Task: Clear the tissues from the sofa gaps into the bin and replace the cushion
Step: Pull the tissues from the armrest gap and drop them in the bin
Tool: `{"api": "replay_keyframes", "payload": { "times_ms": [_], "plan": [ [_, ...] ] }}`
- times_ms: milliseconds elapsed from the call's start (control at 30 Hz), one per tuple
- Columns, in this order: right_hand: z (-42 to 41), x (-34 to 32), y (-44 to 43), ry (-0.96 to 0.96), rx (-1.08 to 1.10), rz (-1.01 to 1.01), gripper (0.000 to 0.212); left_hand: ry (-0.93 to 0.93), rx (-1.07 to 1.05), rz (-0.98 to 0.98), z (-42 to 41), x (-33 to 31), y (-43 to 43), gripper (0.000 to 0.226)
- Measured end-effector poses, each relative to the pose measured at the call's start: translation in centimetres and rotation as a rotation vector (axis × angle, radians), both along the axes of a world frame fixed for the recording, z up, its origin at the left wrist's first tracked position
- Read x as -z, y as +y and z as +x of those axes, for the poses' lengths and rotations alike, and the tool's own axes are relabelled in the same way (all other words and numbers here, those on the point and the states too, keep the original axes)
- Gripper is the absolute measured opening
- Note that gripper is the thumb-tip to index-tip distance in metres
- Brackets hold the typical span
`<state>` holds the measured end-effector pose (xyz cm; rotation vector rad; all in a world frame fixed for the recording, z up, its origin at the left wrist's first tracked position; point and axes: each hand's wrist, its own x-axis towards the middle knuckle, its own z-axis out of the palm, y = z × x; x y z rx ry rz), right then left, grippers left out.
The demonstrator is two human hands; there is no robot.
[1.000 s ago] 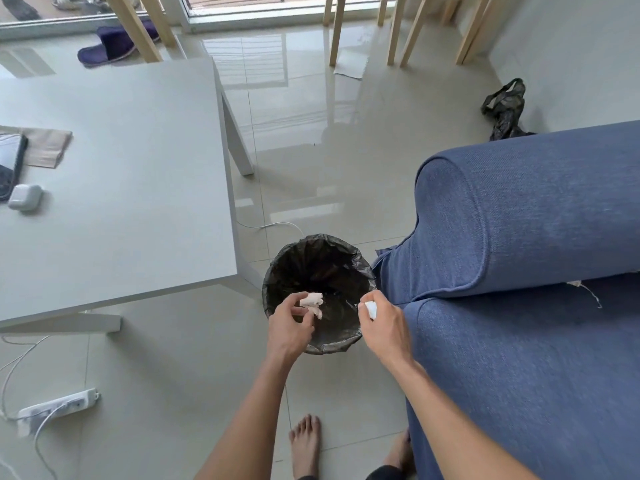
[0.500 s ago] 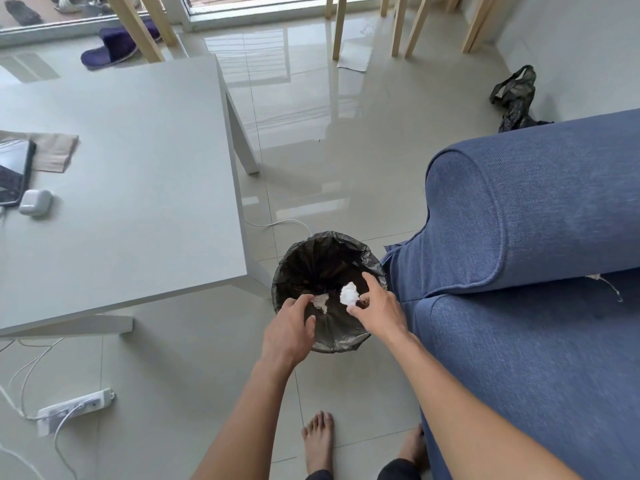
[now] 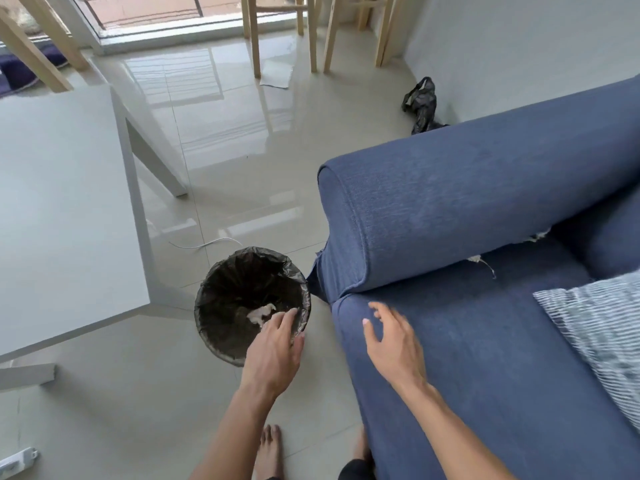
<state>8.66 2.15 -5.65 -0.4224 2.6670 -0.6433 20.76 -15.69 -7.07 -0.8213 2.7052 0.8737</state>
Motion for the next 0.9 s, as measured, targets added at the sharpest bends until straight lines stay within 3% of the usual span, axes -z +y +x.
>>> {"api": "replay_keyframes", "payload": {
  "times_ms": [233, 467, 900],
  "plan": [
    [-7.9, -1.2, 9.8, 0.096, 0.161, 0.084, 0.035, 0.062, 0.193, 0.003, -7.2, -0.9, 8.7, 0.053],
    [-14.7, 0.0, 14.0, 0.088, 0.191, 0.141, 0.042, 0.098, 0.404, -0.060, -13.1, -0.2, 14.0, 0.052],
    [-26.0, 3.8, 19.4, 0.036, 0.197, 0.187, 0.038, 0.082, 0.400, -0.071, -26.3, 1.6, 21.2, 0.047]
  ]
}}
